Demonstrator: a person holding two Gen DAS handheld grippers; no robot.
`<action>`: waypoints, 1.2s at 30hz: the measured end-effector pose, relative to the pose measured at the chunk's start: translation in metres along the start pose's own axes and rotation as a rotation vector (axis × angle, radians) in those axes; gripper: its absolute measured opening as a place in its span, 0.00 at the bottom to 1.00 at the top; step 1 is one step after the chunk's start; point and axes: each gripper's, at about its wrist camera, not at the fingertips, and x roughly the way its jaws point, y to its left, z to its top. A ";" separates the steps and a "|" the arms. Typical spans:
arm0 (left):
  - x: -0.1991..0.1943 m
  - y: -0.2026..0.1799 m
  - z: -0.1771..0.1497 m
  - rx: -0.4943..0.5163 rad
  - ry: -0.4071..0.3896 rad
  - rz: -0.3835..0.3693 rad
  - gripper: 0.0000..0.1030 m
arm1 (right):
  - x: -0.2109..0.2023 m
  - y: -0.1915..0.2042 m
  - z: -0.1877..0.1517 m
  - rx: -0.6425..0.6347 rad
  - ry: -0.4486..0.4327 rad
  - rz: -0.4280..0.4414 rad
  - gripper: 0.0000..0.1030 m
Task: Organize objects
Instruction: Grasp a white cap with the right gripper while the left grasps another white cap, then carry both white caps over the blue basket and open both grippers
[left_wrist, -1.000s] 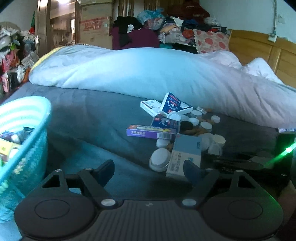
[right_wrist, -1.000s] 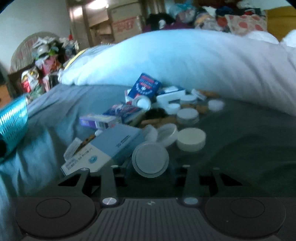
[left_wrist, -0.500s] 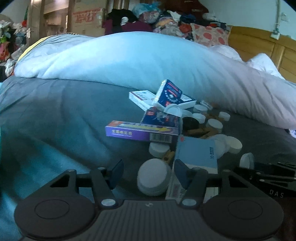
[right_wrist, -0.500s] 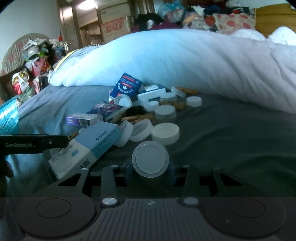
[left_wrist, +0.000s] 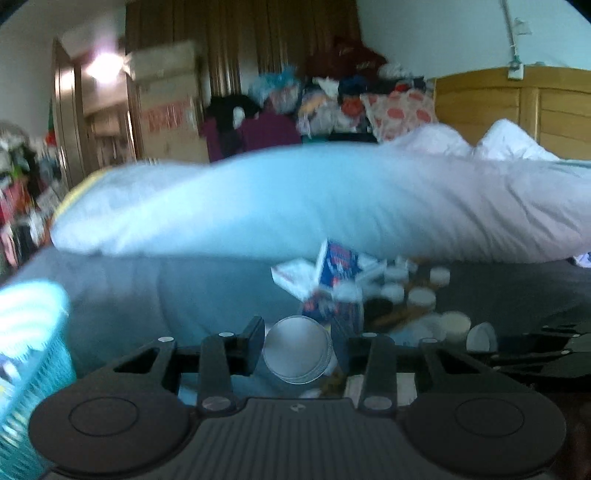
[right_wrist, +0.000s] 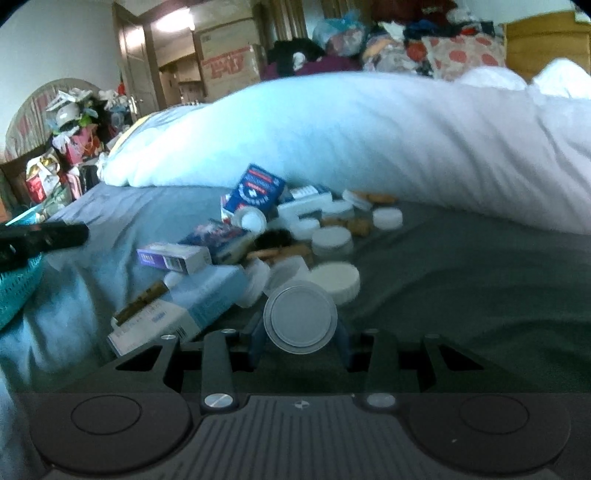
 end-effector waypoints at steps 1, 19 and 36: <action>-0.008 0.002 0.007 0.004 -0.009 0.020 0.40 | -0.004 0.003 0.003 -0.004 -0.010 0.003 0.39; -0.143 0.231 0.069 -0.291 0.055 0.625 0.41 | -0.061 0.230 0.177 -0.197 -0.178 0.476 0.39; -0.157 0.313 0.016 -0.516 0.246 0.552 0.40 | -0.040 0.407 0.169 -0.416 0.095 0.623 0.39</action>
